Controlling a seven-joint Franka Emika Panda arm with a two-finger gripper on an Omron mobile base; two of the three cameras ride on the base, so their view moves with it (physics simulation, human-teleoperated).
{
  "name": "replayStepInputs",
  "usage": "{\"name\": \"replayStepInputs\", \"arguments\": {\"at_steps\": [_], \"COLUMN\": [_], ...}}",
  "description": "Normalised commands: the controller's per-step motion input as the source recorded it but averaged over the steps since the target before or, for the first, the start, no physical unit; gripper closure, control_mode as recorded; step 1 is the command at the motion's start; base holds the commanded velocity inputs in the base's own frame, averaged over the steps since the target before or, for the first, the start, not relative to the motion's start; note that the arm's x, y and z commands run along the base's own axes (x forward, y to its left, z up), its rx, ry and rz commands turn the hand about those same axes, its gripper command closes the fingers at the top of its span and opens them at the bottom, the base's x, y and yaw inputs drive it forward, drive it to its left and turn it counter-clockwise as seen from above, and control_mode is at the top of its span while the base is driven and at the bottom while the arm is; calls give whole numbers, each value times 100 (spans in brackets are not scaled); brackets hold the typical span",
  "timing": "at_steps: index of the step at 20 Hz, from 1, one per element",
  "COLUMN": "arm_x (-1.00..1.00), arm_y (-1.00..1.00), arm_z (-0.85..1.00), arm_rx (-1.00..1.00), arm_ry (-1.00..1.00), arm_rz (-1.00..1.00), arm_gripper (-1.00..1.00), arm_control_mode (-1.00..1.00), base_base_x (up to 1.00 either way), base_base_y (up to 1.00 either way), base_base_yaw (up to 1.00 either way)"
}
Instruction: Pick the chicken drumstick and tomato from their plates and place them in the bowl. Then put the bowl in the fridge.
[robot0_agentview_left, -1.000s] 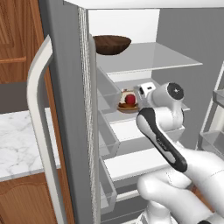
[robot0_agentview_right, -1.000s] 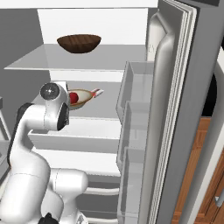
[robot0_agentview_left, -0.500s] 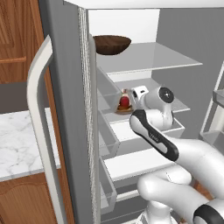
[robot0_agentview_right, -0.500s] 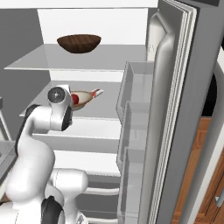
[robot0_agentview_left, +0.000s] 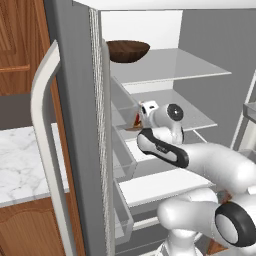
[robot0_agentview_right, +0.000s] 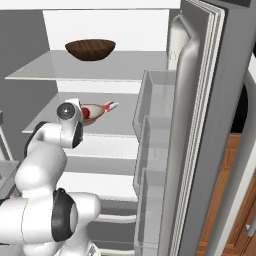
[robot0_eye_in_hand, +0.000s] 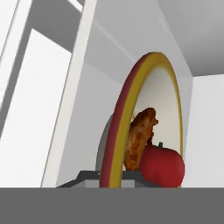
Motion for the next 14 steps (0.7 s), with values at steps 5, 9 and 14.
{"name": "replayStepInputs", "arguments": {"at_steps": [5, 9, 14], "arm_x": [54, 50, 33], "arm_y": [9, 11, 12], "arm_z": [0, 0, -8], "arm_rx": [0, 0, 0], "arm_ry": [11, 8, 7], "arm_rz": [0, 0, 0], "arm_gripper": [100, 100, 100], "arm_control_mode": [-100, -100, -100], "base_base_x": [0, 0, 0], "base_base_y": [0, 0, 0], "base_base_yaw": [0, 0, 0]}}
